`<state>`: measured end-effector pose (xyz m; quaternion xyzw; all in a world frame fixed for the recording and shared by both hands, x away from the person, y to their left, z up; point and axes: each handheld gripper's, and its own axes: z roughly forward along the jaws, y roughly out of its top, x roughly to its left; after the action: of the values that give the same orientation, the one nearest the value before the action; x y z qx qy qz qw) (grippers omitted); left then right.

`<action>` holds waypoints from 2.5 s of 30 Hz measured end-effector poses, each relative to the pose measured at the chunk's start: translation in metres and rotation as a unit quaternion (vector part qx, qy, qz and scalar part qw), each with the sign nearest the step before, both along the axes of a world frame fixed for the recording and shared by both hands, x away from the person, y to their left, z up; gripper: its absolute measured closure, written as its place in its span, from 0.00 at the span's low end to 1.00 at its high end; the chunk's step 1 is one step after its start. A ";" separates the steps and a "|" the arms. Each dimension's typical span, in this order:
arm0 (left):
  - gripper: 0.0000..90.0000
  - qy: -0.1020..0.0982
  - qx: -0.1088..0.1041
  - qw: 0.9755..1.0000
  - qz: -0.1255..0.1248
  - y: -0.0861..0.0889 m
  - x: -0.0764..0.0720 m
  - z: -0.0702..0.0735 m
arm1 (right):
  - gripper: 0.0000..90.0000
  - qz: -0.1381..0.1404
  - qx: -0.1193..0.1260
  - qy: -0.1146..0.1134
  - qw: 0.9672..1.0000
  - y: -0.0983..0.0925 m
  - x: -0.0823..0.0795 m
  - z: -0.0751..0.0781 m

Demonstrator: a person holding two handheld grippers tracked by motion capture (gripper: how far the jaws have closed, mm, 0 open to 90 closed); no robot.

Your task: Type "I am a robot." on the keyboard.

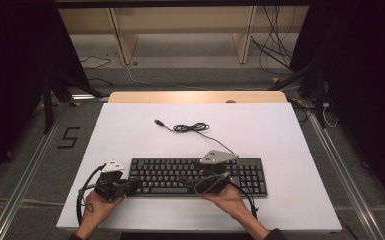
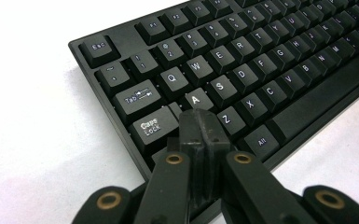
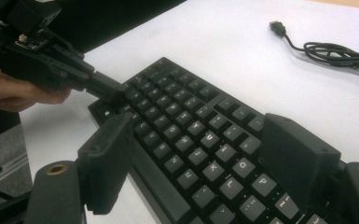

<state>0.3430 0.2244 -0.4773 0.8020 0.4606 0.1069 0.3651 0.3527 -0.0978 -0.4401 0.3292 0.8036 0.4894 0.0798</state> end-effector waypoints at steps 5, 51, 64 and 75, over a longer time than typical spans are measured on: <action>0.93 -0.018 -0.010 1.000 -0.001 0.001 -0.001 0.006 | 0.30 -0.002 0.005 -0.003 1.000 -0.002 -0.001 0.001; 0.88 -0.047 -0.066 0.991 -0.106 -0.044 -0.014 0.013 | 0.28 -0.018 0.031 -0.025 0.999 -0.027 -0.016 0.007; 0.99 -0.018 -0.033 0.993 -0.108 -0.049 -0.008 0.003 | 0.28 -0.017 0.029 -0.024 0.999 -0.027 -0.016 0.006; 0.99 -0.011 -0.022 0.994 -0.110 -0.052 -0.006 -0.001 | 0.28 -0.015 0.029 -0.022 0.999 -0.026 -0.016 0.005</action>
<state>0.3370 0.1727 -0.4779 0.8384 0.3675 0.0653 0.3972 0.3367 -0.1236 -0.4347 0.3321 0.7824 0.5181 0.0955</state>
